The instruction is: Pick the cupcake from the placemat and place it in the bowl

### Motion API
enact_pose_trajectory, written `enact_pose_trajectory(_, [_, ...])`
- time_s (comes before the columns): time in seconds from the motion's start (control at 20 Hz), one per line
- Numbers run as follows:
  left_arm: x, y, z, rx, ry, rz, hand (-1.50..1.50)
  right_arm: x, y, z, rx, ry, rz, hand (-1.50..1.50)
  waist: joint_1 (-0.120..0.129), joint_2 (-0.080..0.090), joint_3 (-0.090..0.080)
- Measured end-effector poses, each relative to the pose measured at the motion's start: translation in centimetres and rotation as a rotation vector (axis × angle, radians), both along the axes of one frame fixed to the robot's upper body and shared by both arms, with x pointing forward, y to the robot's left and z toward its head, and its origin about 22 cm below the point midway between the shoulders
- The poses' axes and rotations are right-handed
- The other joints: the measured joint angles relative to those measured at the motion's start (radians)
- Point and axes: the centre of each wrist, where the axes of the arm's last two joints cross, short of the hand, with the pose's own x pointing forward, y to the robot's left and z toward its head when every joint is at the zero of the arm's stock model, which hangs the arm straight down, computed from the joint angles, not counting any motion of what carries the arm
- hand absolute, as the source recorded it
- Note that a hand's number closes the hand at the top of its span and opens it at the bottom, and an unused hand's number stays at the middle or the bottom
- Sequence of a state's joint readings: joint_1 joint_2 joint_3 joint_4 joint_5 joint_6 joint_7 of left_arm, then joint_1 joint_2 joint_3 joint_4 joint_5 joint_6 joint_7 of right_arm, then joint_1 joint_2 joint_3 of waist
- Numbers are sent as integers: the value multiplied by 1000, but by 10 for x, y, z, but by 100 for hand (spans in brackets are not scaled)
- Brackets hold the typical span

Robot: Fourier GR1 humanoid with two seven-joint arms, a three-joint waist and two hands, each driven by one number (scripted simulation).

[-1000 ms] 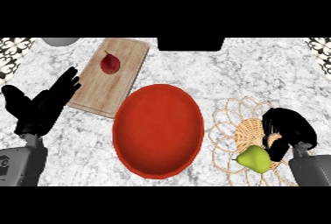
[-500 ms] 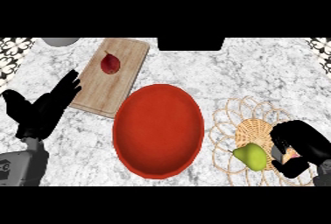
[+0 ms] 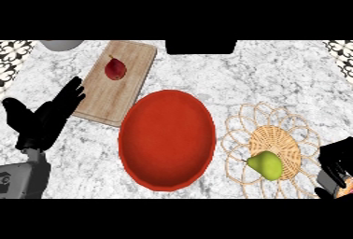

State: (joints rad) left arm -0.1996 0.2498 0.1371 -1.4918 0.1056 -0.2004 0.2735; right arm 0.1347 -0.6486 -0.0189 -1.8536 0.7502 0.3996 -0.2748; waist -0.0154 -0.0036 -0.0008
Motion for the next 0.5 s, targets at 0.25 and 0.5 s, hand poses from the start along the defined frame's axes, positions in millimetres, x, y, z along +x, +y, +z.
enact_pose_trajectory(0.25, [-1,-5,4,0,1,0,0,-18,14,61,-2,-83,37,150,-1,-1,0])
enact_pose_trajectory(0.5, [-2,-2,7,3,-5,-1,0,-40,29,109,4,-146,58,150,4,0,0])
